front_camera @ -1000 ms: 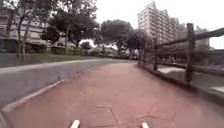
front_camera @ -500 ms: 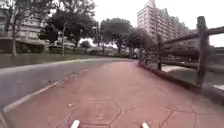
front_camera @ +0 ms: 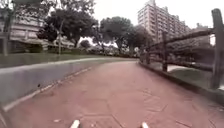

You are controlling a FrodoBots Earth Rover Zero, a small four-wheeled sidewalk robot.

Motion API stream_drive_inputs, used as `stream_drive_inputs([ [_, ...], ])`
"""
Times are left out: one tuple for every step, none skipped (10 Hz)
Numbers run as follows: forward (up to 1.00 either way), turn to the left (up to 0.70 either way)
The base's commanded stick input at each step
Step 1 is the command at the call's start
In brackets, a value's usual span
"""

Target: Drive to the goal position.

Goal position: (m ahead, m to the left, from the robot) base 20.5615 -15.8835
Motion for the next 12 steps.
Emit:
stream_drive_inputs([
  [0.7,0.0],
  [0.7,0.0],
  [0.7,0.0],
  [0.7,0.0],
  [0.7,0.0],
  [0.7,0.0],
  [0.7,0.0],
  [0.7,0.0],
  [0.7,0.0],
  [0.7,0.0],
  [0.7,0.0],
  [0.7,-0.04],
])
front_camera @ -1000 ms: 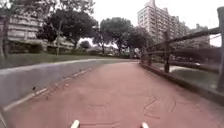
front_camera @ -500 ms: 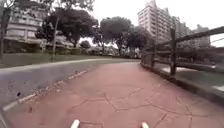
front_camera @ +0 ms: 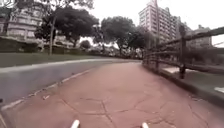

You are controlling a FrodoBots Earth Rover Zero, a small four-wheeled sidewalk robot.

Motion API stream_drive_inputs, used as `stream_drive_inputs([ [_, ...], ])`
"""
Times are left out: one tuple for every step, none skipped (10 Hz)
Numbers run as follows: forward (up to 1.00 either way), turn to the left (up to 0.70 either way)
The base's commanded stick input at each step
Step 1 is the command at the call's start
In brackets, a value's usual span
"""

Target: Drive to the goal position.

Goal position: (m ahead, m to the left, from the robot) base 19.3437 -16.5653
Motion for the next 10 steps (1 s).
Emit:
stream_drive_inputs([
  [0.7,-0.05],
  [0.7,-0.07],
  [0.7,-0.11],
  [0.7,-0.15],
  [0.7,-0.2],
  [0.7,-0.04],
  [0.7,-0.01],
  [0.7,0.0],
  [0.7,0.0],
  [0.7,0.0],
])
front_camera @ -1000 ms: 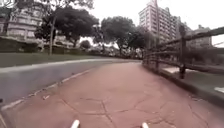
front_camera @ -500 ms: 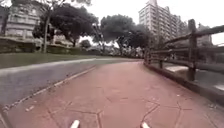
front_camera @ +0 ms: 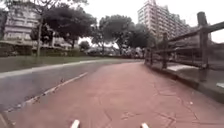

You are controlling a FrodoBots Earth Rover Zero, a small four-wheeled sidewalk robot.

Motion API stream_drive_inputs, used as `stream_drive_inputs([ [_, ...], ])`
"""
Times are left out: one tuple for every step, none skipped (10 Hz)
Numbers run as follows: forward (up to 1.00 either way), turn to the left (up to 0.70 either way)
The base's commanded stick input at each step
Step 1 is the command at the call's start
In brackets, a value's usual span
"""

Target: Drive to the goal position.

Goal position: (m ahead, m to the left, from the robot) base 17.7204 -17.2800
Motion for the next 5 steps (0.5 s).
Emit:
stream_drive_inputs([
  [0.7,0.0],
  [0.7,0.0],
  [0.7,0.0],
  [0.7,0.0],
  [0.7,0.0],
])
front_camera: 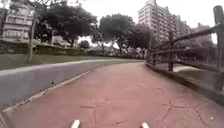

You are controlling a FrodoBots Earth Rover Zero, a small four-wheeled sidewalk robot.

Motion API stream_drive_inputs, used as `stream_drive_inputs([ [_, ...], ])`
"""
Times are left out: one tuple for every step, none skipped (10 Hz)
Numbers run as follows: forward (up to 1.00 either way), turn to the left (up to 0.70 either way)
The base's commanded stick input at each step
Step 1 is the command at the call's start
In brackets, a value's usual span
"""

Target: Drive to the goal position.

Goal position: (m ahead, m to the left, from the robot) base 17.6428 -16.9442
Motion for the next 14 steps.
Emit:
stream_drive_inputs([
  [0.7,0.0],
  [0.7,0.0],
  [0.7,0.0],
  [0.7,0.0],
  [0.7,0.0],
  [0.7,0.0],
  [0.7,0.0],
  [0.7,0.0],
  [0.7,0.0],
  [0.7,0.0],
  [0.7,0.0],
  [0.7,0.0],
  [0.7,0.0],
  [0.7,0.0],
])
